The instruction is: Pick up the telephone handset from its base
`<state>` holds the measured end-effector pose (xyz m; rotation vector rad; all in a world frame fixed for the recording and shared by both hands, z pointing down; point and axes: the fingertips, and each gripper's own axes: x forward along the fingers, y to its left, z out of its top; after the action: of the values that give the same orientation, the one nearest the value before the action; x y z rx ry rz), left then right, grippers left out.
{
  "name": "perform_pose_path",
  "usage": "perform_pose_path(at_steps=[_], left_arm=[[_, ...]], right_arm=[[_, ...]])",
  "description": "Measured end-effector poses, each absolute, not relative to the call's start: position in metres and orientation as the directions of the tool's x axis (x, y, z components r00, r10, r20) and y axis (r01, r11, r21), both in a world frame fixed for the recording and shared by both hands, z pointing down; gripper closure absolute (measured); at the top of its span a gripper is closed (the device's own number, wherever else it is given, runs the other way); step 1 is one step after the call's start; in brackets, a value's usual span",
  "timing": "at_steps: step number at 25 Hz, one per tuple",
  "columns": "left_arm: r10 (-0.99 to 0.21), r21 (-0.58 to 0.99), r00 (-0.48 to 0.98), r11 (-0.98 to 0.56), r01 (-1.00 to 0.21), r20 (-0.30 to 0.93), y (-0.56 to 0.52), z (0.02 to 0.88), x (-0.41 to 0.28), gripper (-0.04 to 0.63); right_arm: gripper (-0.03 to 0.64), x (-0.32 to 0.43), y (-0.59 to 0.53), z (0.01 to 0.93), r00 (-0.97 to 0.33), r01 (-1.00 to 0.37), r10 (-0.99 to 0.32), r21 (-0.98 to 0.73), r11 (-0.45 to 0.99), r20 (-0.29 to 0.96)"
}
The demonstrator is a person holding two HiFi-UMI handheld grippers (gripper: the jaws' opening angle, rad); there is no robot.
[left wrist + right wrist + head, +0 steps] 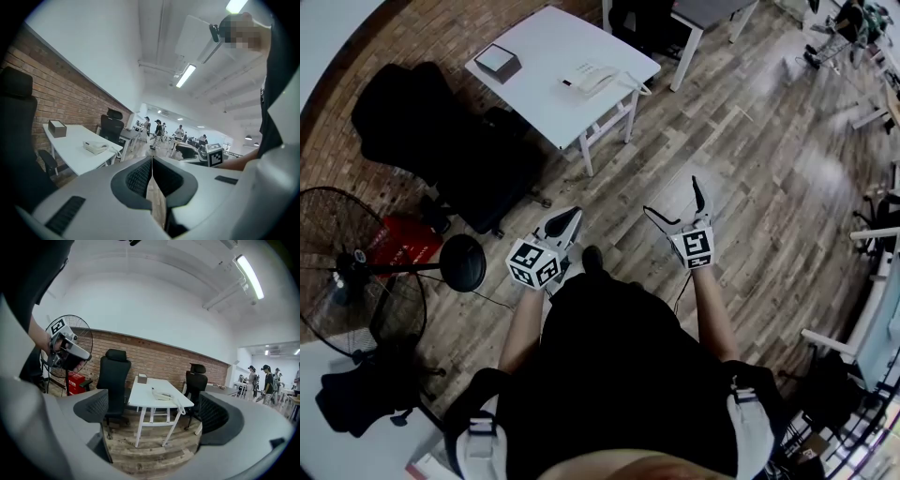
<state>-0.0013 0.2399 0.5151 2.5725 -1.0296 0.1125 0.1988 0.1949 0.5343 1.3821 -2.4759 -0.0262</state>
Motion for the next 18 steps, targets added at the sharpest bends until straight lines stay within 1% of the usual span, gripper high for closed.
perform_pose_path(at_steps=[8, 18], left_arm=[[-0.619, 0.297, 0.756, -0.697, -0.653, 0.211, 0.19, 0.517, -0.028, 0.575], [-0.574, 0.293, 0.788, -0.732, -0.616, 0.223, 0.155, 0.526, -0.044, 0.575]], right_arm=[[0.037, 0.173, 0.157, 0.537, -0.452, -0.851, -0.855, 0.163, 0.499, 0.256], [0.038, 0.165, 0.133, 0.552, -0.393, -0.879, -0.873, 0.162, 0.449, 0.288]])
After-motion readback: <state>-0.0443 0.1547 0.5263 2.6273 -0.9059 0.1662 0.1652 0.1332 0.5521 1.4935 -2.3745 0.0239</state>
